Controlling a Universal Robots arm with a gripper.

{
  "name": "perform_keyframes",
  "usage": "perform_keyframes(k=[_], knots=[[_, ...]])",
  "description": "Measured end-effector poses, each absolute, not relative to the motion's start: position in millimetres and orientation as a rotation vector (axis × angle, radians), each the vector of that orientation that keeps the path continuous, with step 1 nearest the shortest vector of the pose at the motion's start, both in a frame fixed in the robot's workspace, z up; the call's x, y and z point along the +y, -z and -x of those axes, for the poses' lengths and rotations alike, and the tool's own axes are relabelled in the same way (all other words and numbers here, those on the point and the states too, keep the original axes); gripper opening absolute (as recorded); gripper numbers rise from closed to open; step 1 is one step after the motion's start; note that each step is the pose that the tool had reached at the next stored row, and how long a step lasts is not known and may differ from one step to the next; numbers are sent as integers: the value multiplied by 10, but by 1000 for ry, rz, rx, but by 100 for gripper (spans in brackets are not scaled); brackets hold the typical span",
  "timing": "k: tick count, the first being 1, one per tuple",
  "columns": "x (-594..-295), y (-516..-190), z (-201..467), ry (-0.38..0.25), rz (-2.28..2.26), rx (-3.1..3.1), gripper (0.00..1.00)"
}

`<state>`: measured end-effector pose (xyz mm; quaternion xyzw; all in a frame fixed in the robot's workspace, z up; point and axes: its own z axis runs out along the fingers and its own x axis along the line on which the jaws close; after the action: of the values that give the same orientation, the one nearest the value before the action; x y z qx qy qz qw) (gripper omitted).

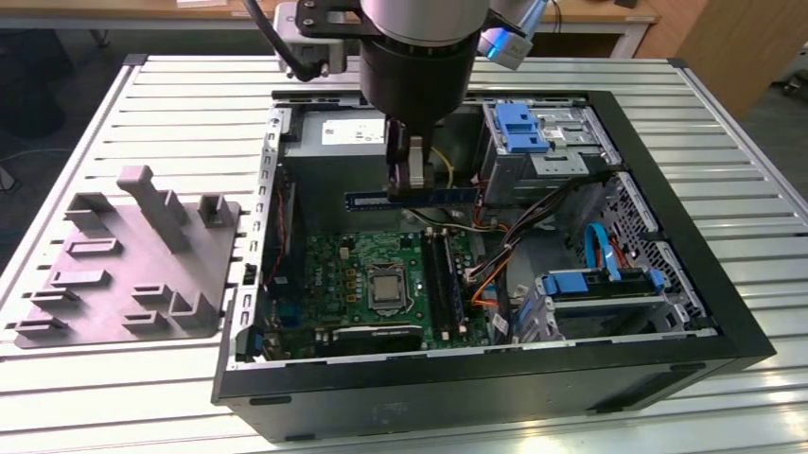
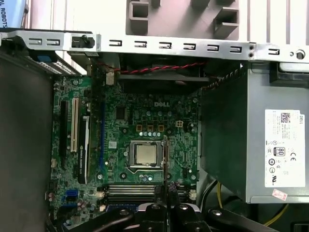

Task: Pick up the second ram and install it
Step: 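Pick up the second ram and move it above second insertion slot, then insert the second ram into the second slot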

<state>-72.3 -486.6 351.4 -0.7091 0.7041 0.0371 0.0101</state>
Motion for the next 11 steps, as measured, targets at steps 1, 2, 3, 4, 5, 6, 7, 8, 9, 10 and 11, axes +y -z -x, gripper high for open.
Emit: perform_keyframes(k=[1, 2, 3, 4, 5, 6, 7, 8, 9, 10, 11], knots=[[-4869, -3508, 719, -116, 2212, 2199, 13], [-4872, -3503, 716, -116, 2211, 2200, 13], [-4873, -3498, 715, -116, 2211, 2201, 13], [-4873, -3496, 714, -116, 2210, 2201, 13], [-4873, -3495, 714, -116, 2210, 2201, 13], [-4873, -3493, 713, -116, 2210, 2201, 13], [-4873, -3492, 713, -116, 2210, 2201, 13], [-4873, -3492, 713, -116, 2210, 2201, 13], [-4873, -3491, 713, -116, 2210, 2201, 13], [-4873, -3491, 713, -116, 2210, 2201, 13], [-4873, -3491, 713, -116, 2210, 2201, 13]])
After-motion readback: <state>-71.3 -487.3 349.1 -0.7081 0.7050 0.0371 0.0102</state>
